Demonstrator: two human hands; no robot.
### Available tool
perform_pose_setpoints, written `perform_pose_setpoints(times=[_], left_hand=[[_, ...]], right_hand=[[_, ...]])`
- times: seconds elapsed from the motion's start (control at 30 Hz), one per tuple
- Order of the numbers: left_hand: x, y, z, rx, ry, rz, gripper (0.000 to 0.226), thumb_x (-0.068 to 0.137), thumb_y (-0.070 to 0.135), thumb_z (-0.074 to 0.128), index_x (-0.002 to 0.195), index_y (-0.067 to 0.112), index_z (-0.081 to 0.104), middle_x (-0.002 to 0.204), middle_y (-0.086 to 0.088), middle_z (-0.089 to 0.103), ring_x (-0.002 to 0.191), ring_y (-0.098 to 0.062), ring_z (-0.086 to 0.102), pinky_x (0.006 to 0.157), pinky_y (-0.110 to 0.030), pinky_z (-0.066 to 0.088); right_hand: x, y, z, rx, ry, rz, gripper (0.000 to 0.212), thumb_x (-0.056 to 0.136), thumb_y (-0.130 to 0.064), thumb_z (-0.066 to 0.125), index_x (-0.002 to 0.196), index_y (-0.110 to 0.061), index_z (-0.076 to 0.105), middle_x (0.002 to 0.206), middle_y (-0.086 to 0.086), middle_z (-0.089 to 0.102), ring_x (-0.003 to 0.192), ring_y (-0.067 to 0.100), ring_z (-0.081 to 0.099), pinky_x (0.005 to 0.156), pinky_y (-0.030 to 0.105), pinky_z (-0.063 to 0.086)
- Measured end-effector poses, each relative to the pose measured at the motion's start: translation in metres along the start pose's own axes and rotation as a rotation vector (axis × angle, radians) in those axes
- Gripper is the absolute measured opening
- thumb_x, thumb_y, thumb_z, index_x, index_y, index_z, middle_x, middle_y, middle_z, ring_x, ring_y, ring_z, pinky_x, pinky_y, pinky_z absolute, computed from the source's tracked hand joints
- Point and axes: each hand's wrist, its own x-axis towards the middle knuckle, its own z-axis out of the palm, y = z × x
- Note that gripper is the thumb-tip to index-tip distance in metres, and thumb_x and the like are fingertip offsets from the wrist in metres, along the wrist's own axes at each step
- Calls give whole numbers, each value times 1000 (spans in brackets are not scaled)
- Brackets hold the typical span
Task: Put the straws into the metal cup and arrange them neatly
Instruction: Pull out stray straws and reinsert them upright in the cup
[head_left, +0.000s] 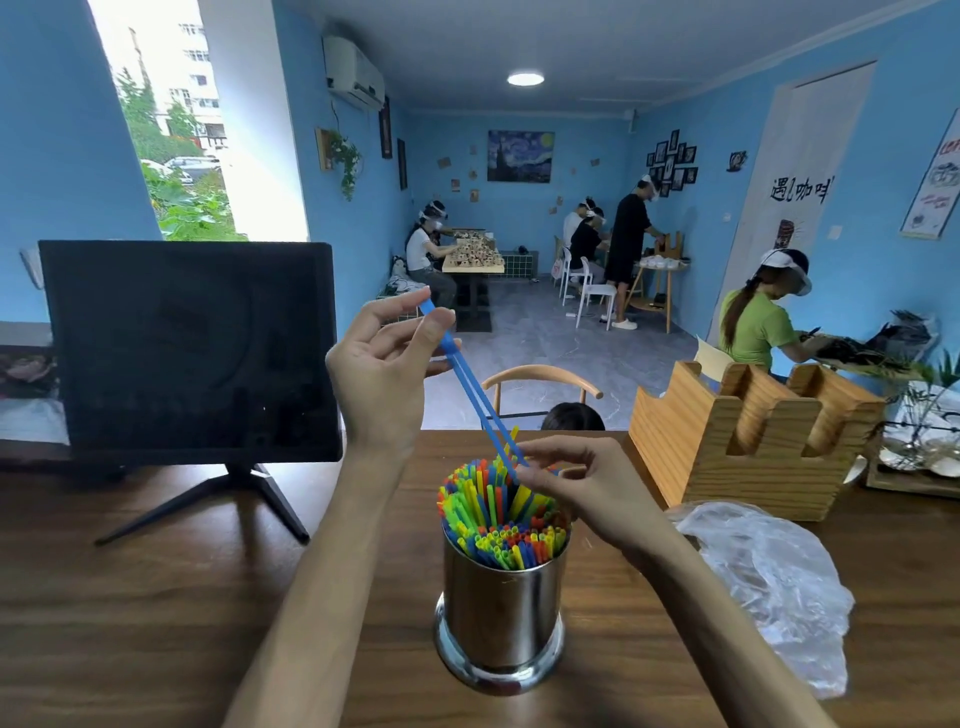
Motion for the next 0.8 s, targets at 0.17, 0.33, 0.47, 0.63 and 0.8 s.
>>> perform_pose_setpoints(times=[0.17, 0.33, 0.47, 0.63, 0.8], left_hand=[[3, 8, -9, -60, 36, -22, 16, 88, 8, 76, 99, 12, 67, 82, -5, 79, 75, -23, 77, 61, -27, 59], [4, 11, -15, -68, 28, -20, 18, 87, 4, 76, 100, 15, 73, 81, -4, 78, 70, -25, 75, 67, -29, 59], [9, 14, -22, -16, 37, 66, 19, 90, 6, 74, 102, 21, 76, 78, 8, 72, 65, -19, 71, 73, -32, 60], [5, 20, -16, 83, -137, 161, 23, 89, 5, 74, 104, 23, 75, 84, 14, 75, 72, -5, 66, 74, -22, 54], [-11, 20, 1, 256, -340, 206, 28, 83, 10, 81, 99, 32, 77, 88, 7, 77, 78, -8, 64, 74, -29, 54]], right_hand=[[6, -2, -7, 649, 166, 130, 18, 72, -23, 79, 90, -18, 82, 83, 6, 69, 58, 8, 49, 54, 18, 40], [19, -12, -16, 941, 358, 87, 12, 95, -18, 62, 99, -7, 67, 92, 9, 76, 72, 16, 71, 61, 20, 58], [24, -18, -29, 644, 436, -37, 9, 104, -7, 51, 100, -11, 58, 99, 9, 78, 87, 28, 77, 76, 29, 62], [27, -39, -26, 205, 412, -325, 21, 107, -3, 43, 106, -24, 46, 89, -1, 70, 83, 18, 70, 73, 31, 55], [19, -62, 9, 21, 280, -494, 27, 99, -9, 63, 113, -29, 52, 84, -2, 71, 80, 18, 72, 70, 40, 59]])
